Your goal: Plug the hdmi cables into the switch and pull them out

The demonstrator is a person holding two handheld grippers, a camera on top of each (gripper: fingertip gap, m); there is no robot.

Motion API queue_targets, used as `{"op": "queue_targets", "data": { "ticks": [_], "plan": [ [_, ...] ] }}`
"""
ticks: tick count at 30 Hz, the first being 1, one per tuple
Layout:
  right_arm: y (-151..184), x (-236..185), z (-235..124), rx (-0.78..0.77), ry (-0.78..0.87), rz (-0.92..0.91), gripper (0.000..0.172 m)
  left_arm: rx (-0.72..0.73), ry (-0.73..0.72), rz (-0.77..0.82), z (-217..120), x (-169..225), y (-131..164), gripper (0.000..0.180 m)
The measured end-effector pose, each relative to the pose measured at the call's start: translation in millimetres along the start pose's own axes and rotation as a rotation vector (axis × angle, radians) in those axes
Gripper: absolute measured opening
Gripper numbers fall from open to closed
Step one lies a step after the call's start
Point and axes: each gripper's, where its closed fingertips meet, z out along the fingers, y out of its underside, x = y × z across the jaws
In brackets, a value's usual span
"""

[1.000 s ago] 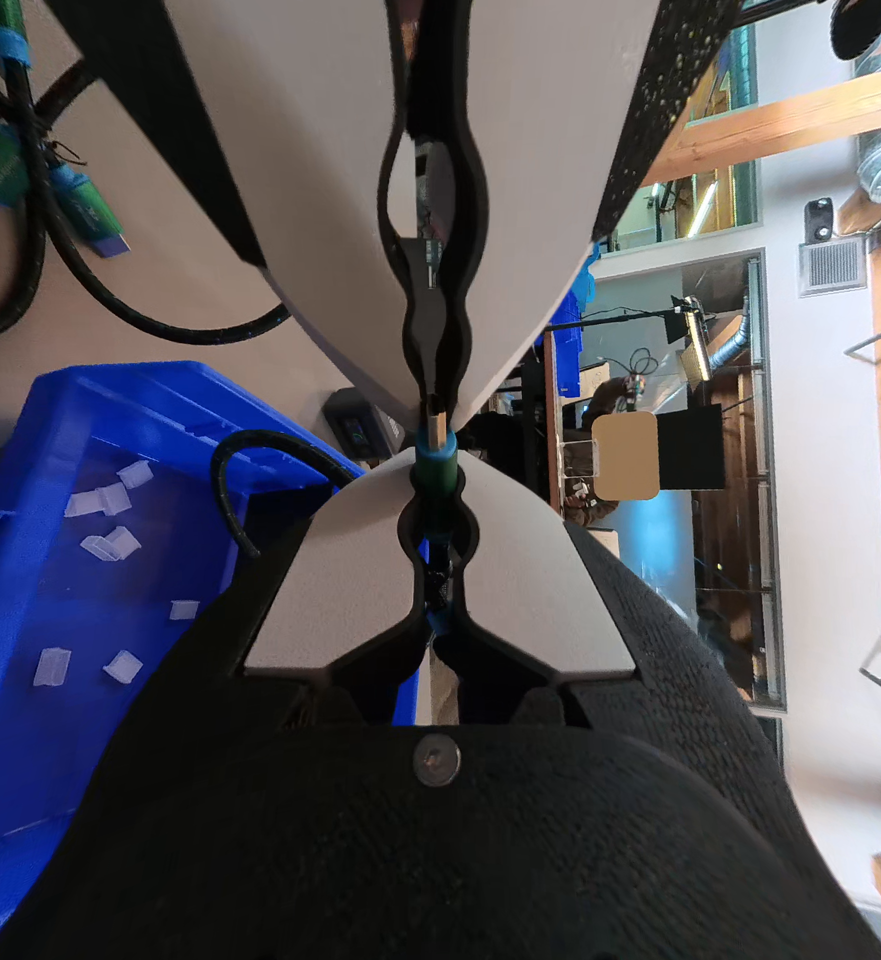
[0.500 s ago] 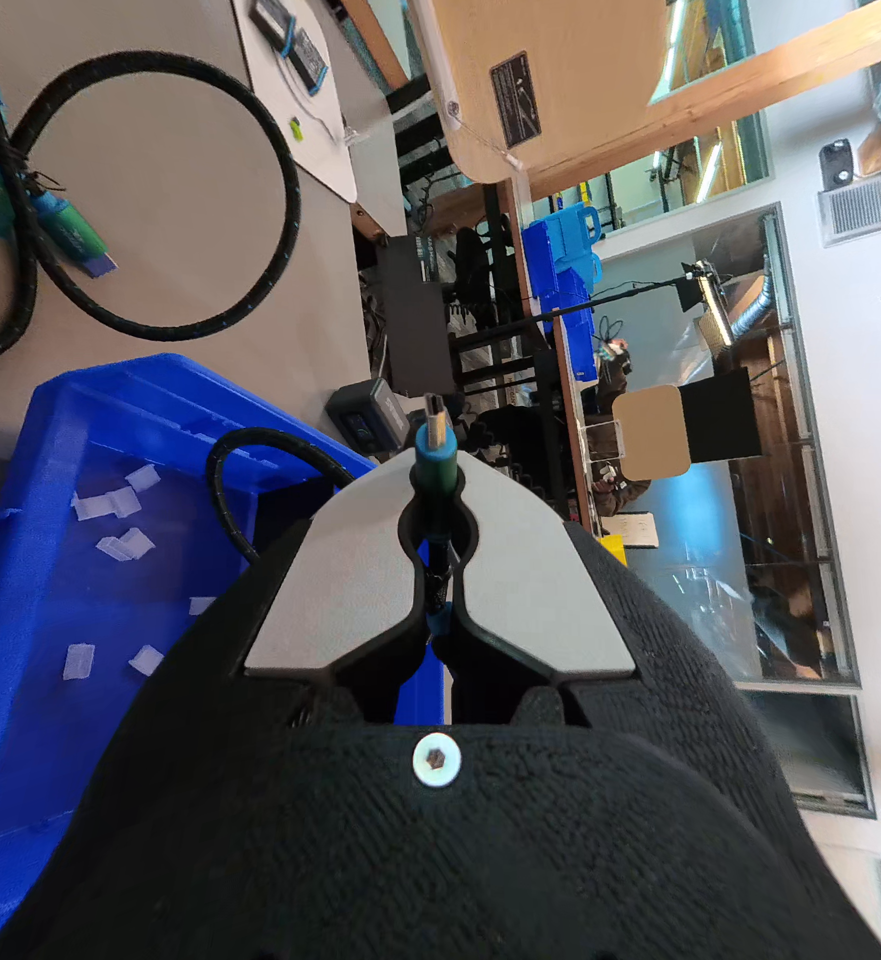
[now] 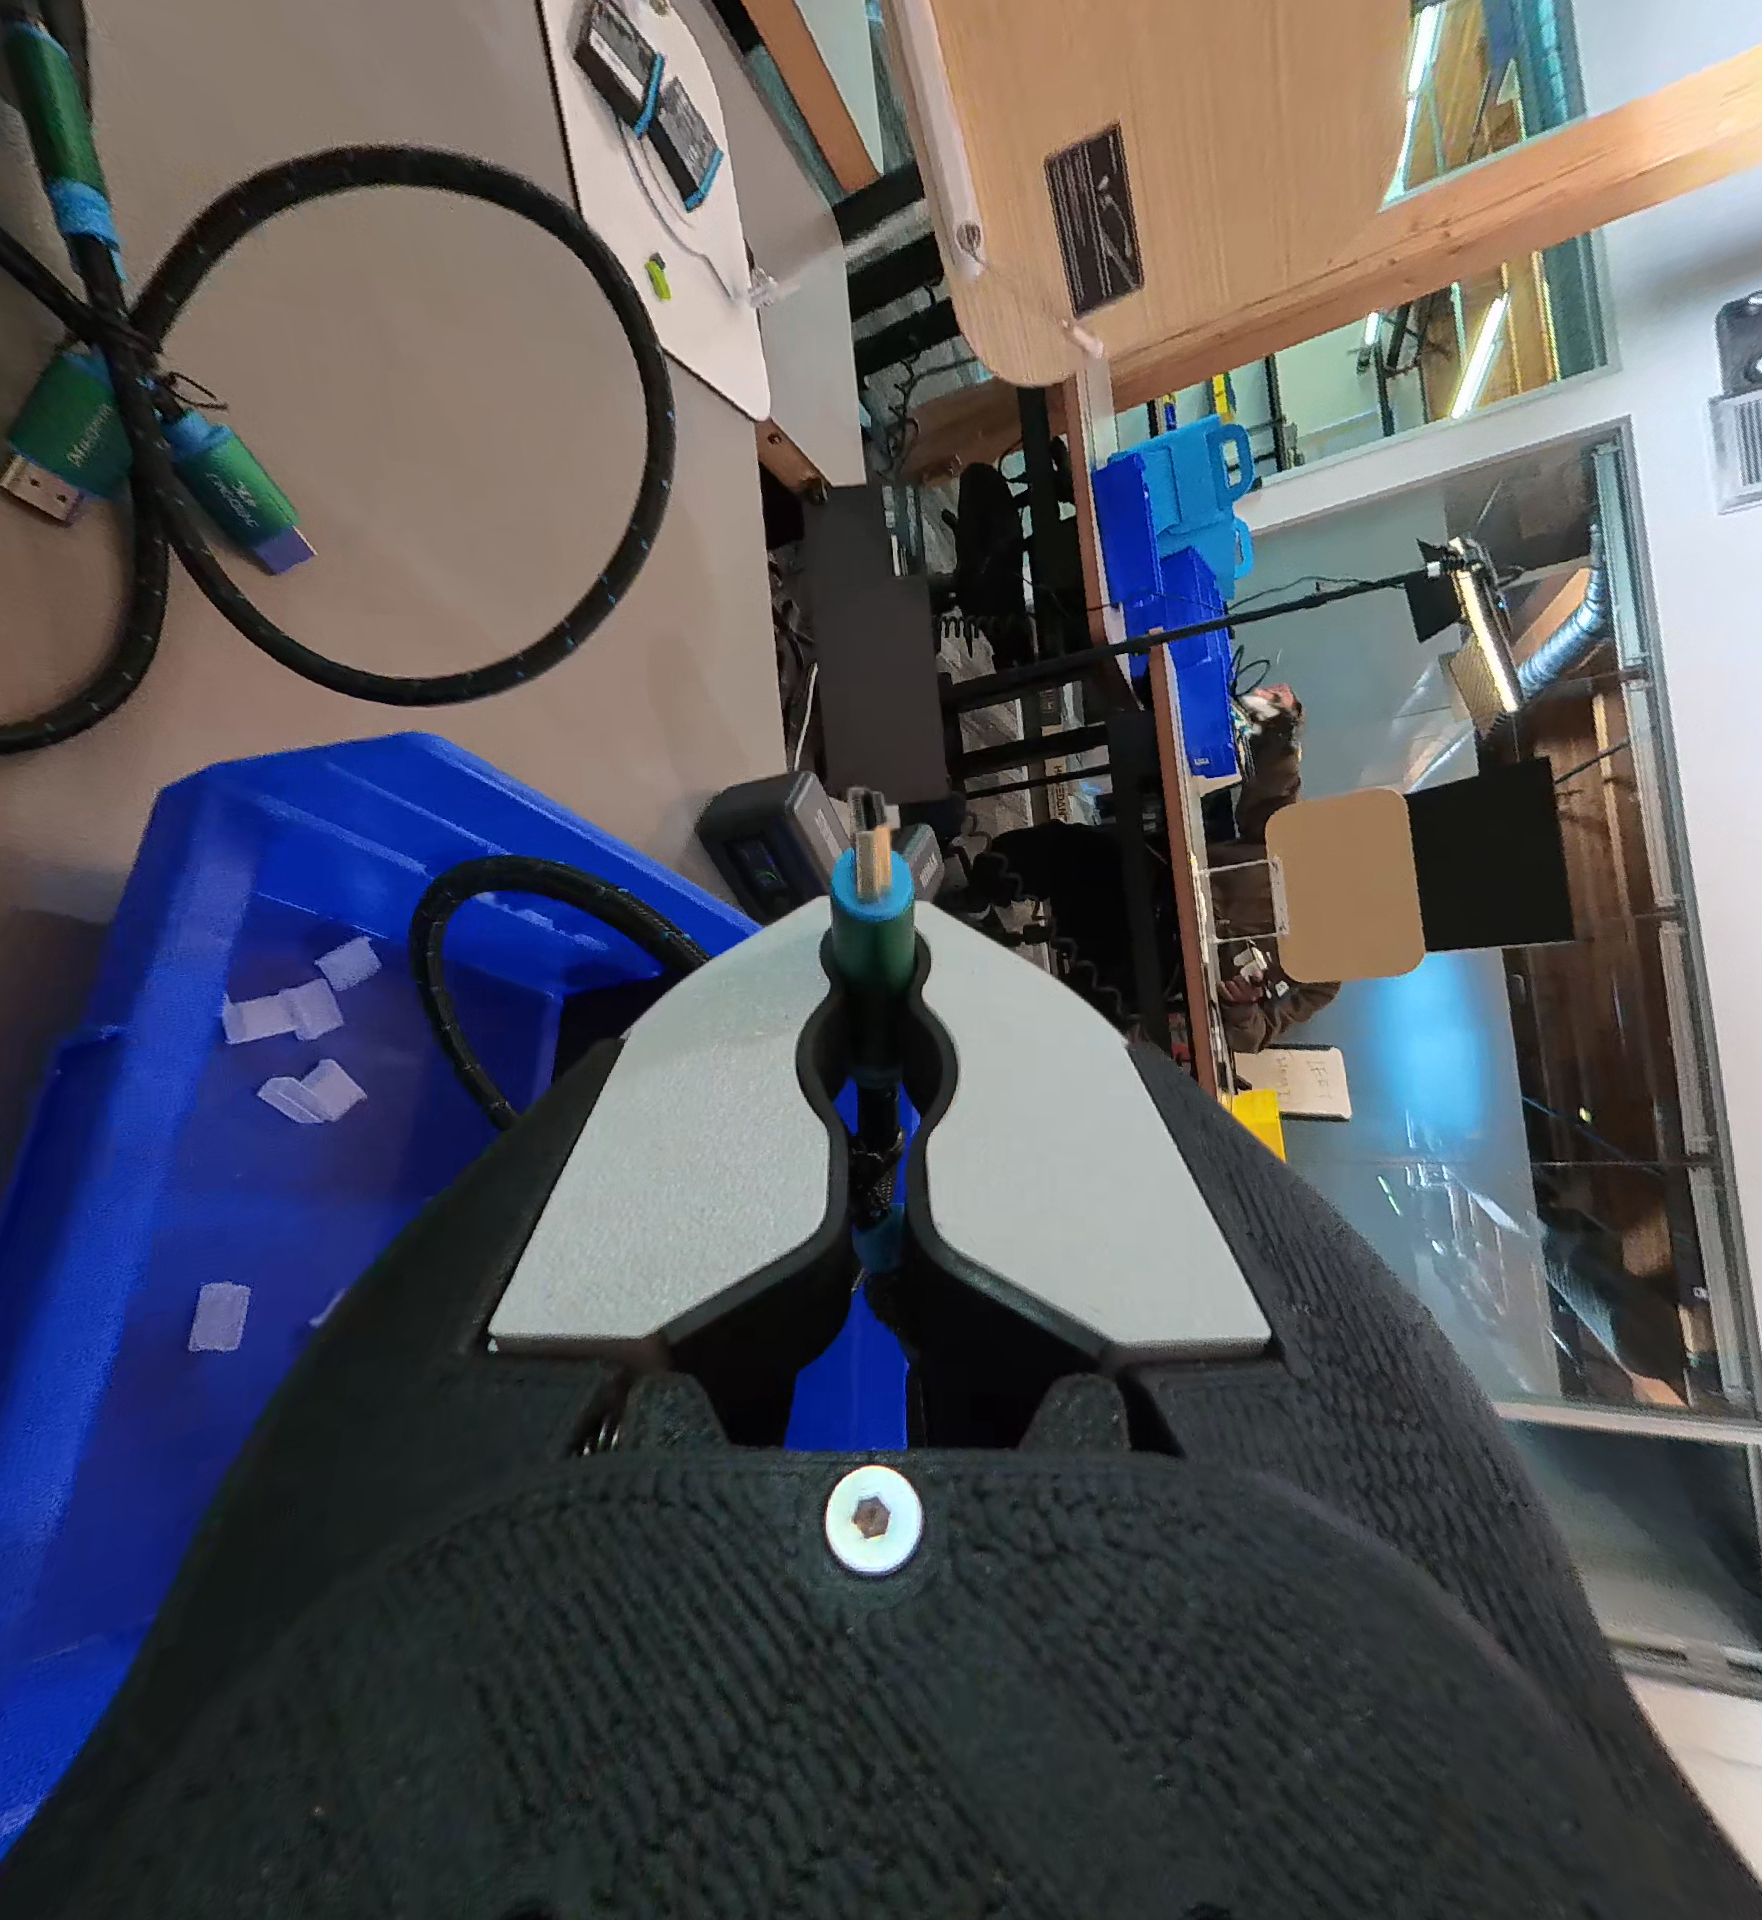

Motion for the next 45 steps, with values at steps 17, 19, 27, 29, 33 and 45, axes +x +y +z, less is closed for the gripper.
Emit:
{"op": "queue_targets", "data": {
  "ticks": [17,19,27,29,33,45],
  "plan": [
    [-102.6,-25.0,-19.9,0.273,-0.024,-0.055,0.005,0.363,-0.388,0.177,-36.5,-9.4,-57.7,0.022],
    [-105.6,-20.3,-21.4,0.304,0.005,-0.047,0.005,0.441,-0.430,0.155,-50.6,-9.2,-65.8,0.022],
    [-121.4,-3.4,-44.9,0.414,0.107,-0.043,0.004,0.575,-0.484,0.109,-78.1,-15.9,-61.9,0.022],
    [-123.7,-2.3,-48.6,0.422,0.112,-0.038,0.004,0.596,-0.467,0.103,-79.7,-14.6,-61.8,0.022],
    [-127.4,-0.6,-54.2,0.438,0.128,-0.046,0.004,0.602,-0.460,0.088,-80.7,-17.2,-58.1,0.022],
    [-117.8,-2.5,-37.2,0.420,0.110,-0.035,0.004,0.431,-0.517,0.042,-66.9,-31.3,-42.3,0.022]
  ]
}}
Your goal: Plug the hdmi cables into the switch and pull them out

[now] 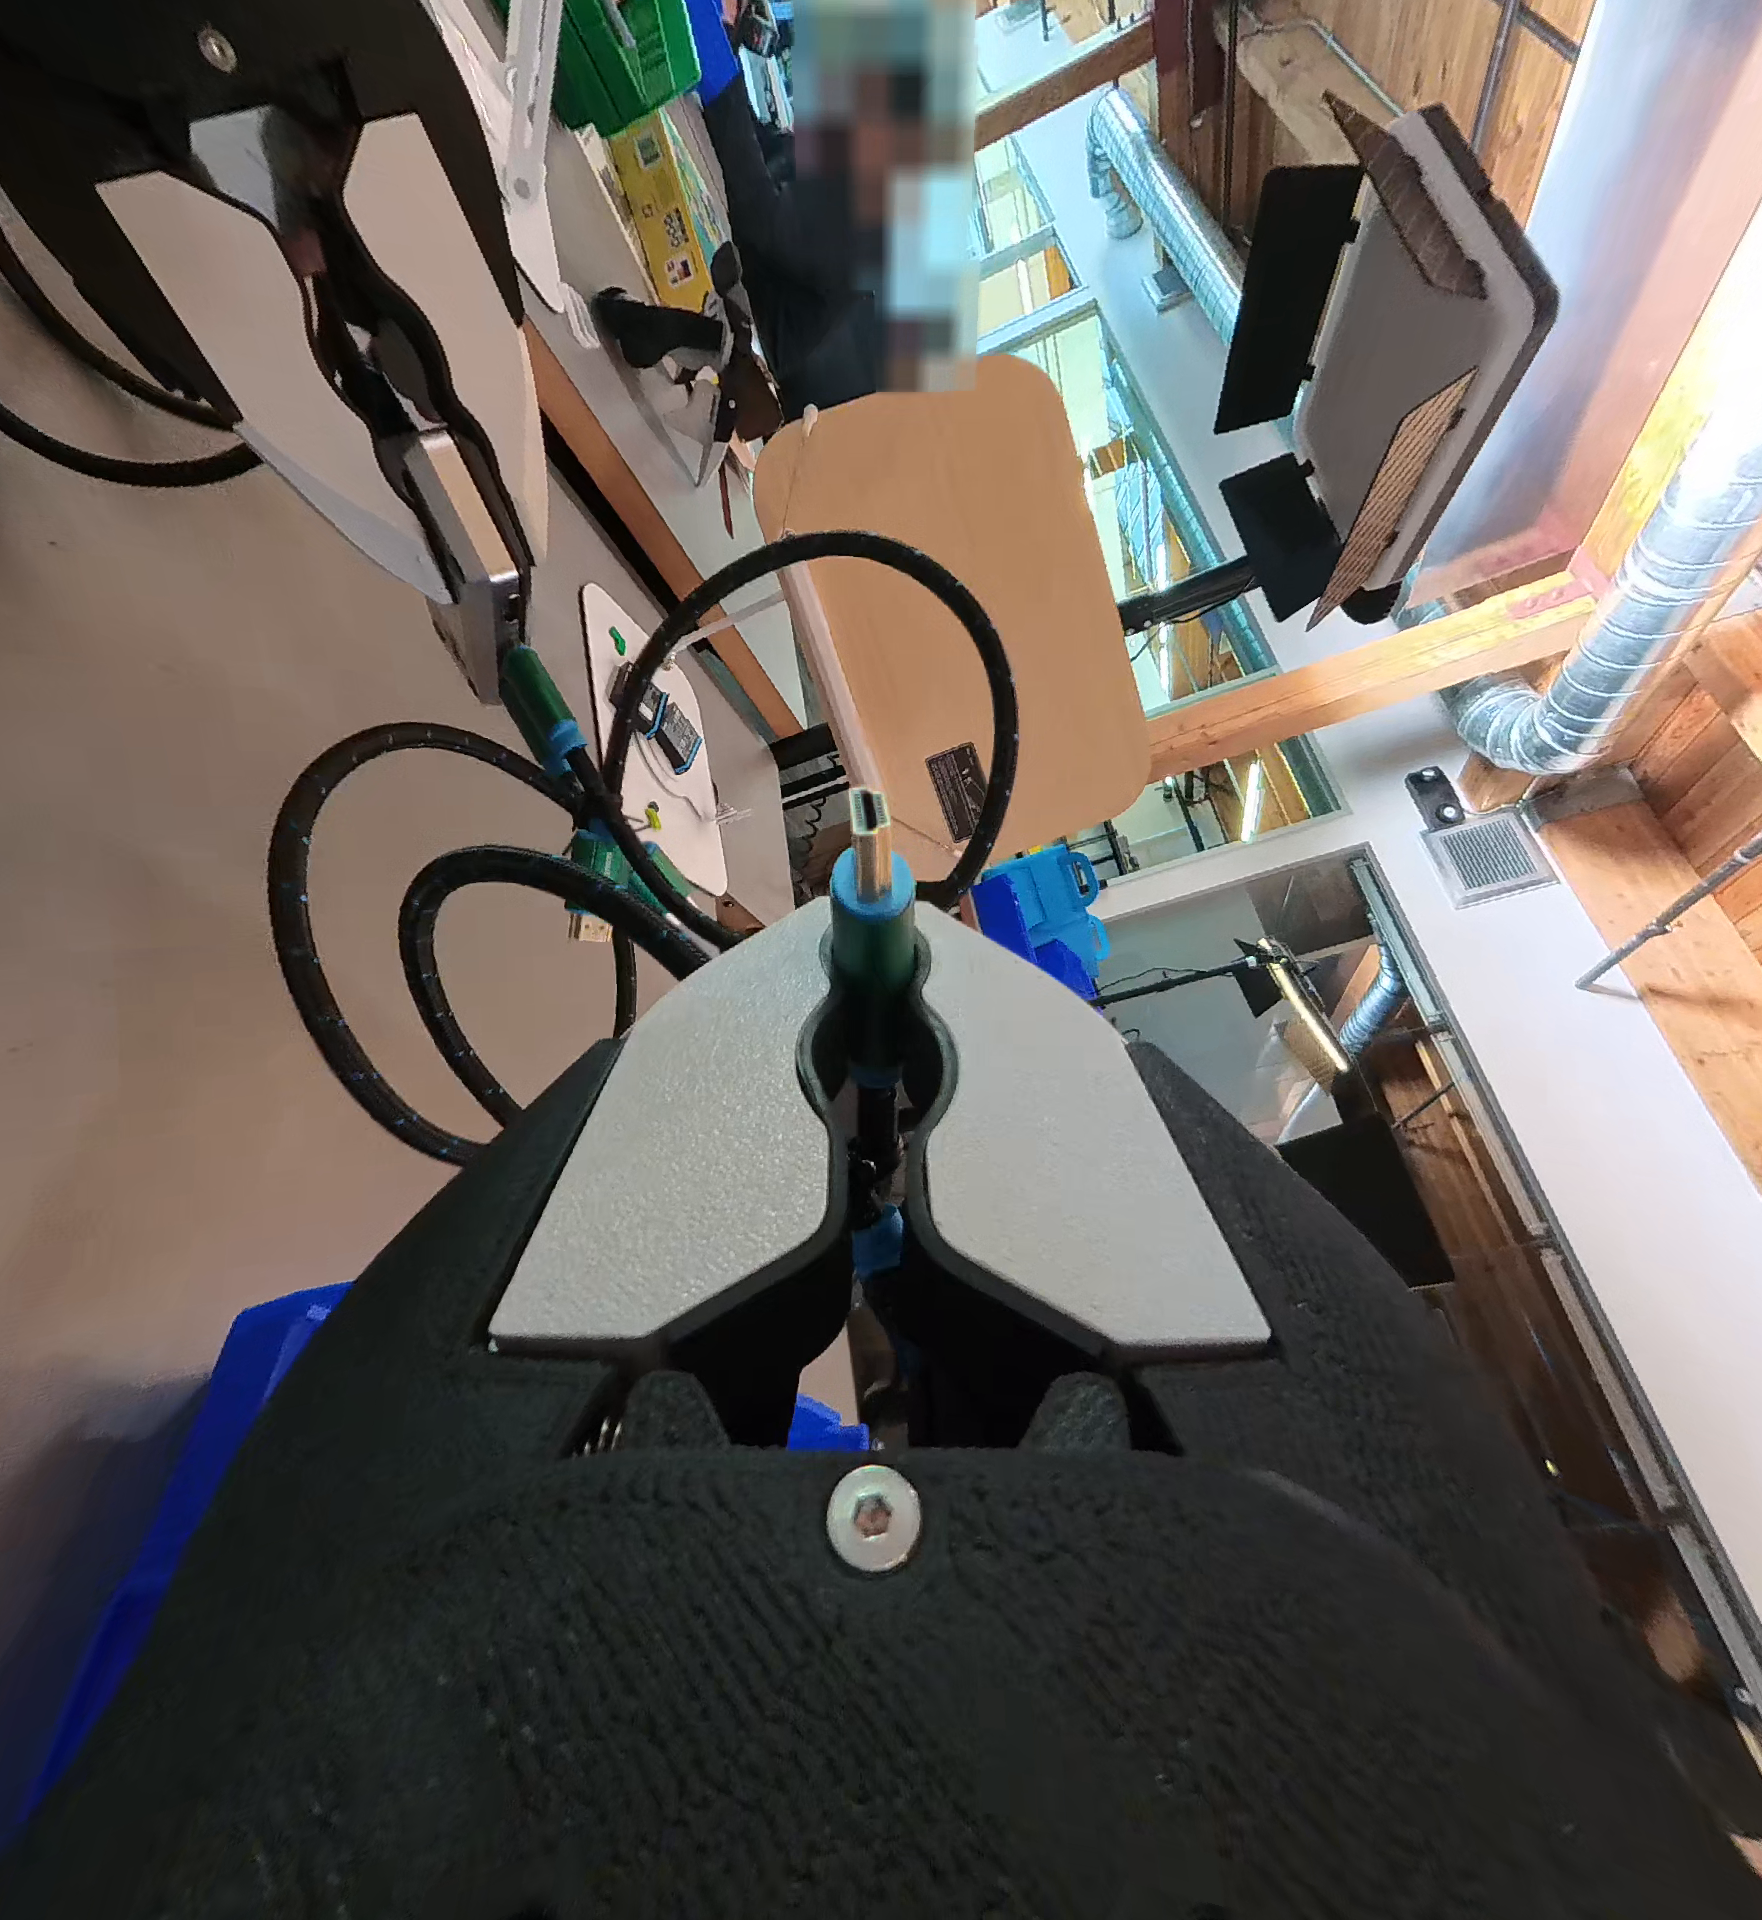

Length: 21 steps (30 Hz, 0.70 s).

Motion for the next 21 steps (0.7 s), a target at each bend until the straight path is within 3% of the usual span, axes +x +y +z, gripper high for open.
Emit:
{"op": "queue_targets", "data": {
  "ticks": [11,16,21],
  "plan": [
    [4.3,12.9,-3.4,0.000,0.074,-0.026,0.004,-0.185,-0.093,-0.064,1.9,-17.1,20.5,0.022],
    [9.0,38.7,-10.2,-0.038,0.270,-0.154,0.004,-0.191,-0.062,-0.252,1.7,-21.2,17.1,0.022],
    [2.9,63.4,-25.6,-0.065,0.457,-0.250,0.005,-0.096,0.065,-0.503,5.8,-15.5,-8.1,0.021]
  ]
}}
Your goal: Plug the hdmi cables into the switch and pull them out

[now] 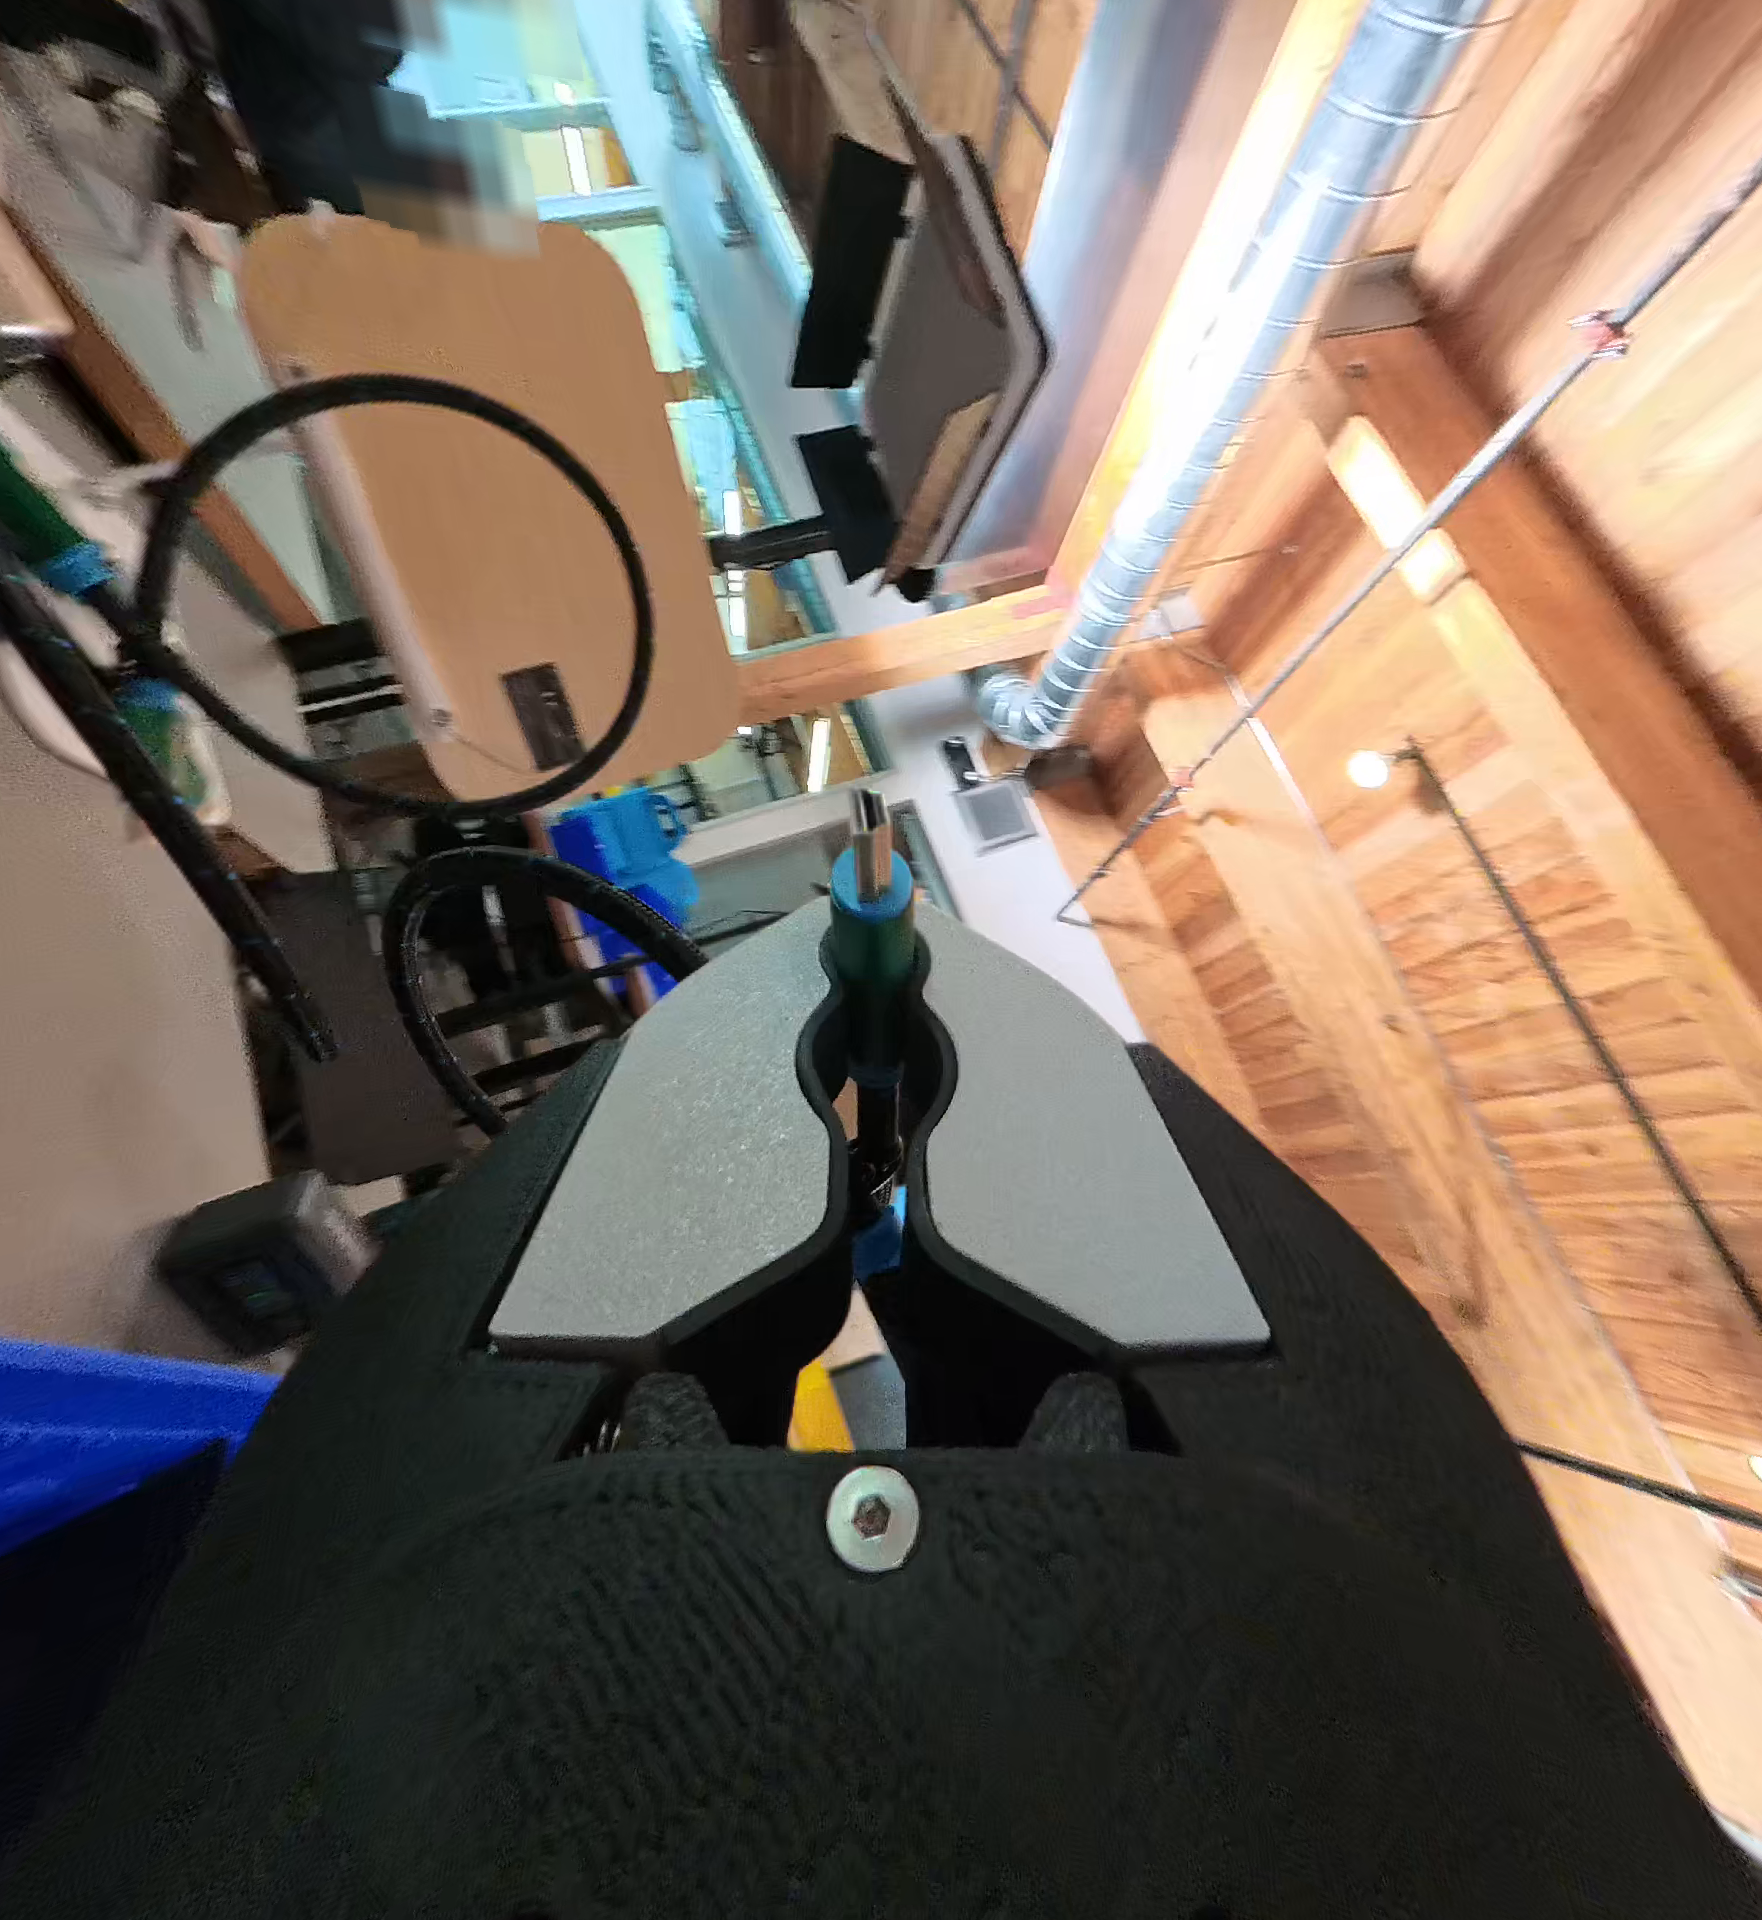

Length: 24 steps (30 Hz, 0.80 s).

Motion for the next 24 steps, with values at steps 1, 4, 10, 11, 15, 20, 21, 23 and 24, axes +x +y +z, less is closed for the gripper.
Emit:
{"op": "queue_targets", "data": {
  "ticks": [1,4,10,11,15,20,21,23,24],
  "plan": [
    [-1.1,7.8,-1.9,-0.007,0.041,-0.015,0.004,0.020,0.036,-0.040,0.3,3.5,-5.1,0.022],
    [-1.2,32.5,-10.0,-0.044,0.158,-0.083,0.005,0.091,0.126,-0.119,-1.0,9.6,-20.4,0.022],
    [41.8,72.6,-27.0,-0.213,0.264,-0.196,0.005,0.242,0.343,-0.309,-10.8,13.2,-50.1,0.021],
    [53.2,73.2,-28.0,-0.246,0.251,-0.214,0.005,0.273,0.383,-0.343,-13.2,13.5,-55.5,0.021],
    [95.3,55.9,-16.9,-0.346,0.146,-0.277,0.005,0.380,0.600,-0.508,-20.4,25.5,-78.3,0.021],
    [102.2,9.3,23.8,-0.310,-0.030,-0.324,0.005,0.494,0.892,-0.675,-26.8,56.1,-109.4,0.021],
    [95.8,-1.2,31.5,-0.279,-0.063,-0.322,0.005,0.508,0.926,-0.700,-26.6,61.2,-113.8,0.021],
    [78.3,-18.9,43.3,-0.209,-0.112,-0.317,0.004,0.521,0.985,-0.728,-26.3,71.6,-119.6,0.021],
    [68.7,-25.4,47.3,-0.174,-0.127,-0.315,0.004,0.528,1.006,-0.740,-26.6,76.2,-121.9,0.021]
  ]
}}
